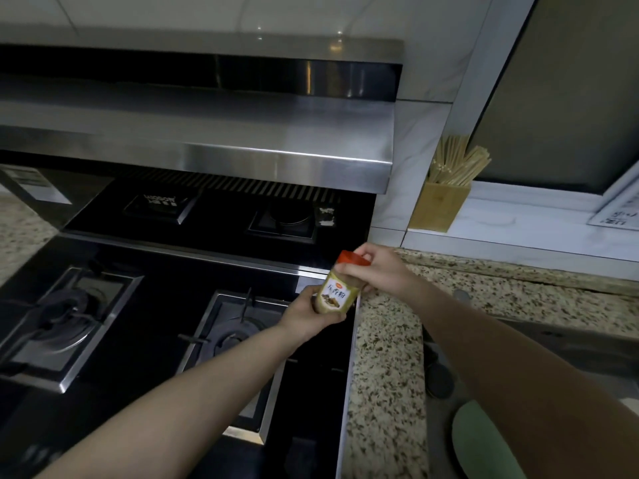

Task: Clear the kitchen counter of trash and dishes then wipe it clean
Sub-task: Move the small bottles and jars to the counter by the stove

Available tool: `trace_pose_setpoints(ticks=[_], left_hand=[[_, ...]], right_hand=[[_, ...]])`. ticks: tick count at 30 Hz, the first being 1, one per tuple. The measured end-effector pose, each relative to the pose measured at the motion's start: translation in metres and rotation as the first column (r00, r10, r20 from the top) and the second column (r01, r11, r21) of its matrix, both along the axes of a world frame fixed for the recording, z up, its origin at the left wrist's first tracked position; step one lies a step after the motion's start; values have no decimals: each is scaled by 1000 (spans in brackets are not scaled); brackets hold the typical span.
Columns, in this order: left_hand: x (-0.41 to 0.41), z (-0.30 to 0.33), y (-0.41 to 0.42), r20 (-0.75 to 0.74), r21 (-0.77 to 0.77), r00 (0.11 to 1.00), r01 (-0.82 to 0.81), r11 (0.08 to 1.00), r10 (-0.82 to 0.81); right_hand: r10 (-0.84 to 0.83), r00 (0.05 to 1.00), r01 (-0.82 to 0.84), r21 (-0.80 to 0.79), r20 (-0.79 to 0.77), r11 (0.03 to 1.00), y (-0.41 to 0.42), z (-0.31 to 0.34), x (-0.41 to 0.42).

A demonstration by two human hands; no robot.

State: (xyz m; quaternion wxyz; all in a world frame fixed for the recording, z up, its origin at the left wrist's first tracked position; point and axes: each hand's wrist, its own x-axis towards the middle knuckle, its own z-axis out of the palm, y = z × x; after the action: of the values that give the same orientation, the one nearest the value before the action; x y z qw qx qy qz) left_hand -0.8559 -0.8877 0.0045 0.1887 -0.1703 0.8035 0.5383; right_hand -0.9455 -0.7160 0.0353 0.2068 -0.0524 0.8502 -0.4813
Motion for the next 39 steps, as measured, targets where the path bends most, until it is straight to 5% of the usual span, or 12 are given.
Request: trace_pose_setpoints(ticks=[5, 14, 30, 39], left_hand=[[27, 23, -38, -165, -124, 986, -49, 991, 28], [97, 52, -153, -268, -122, 952, -187, 975, 149], [320, 86, -451, -317, -172, 846, -496, 851, 429], [402, 81, -576, -311, 2, 684, -694, 720, 660]], right_hand=[[78, 997, -79, -88, -21, 993, -60, 22, 19], [196, 979, -203, -181, -56, 962, -189, 60, 72], [532, 844, -531, -235, -67, 814, -520, 103, 266], [689, 722, -683, -237, -69, 691, -672, 115, 330]])
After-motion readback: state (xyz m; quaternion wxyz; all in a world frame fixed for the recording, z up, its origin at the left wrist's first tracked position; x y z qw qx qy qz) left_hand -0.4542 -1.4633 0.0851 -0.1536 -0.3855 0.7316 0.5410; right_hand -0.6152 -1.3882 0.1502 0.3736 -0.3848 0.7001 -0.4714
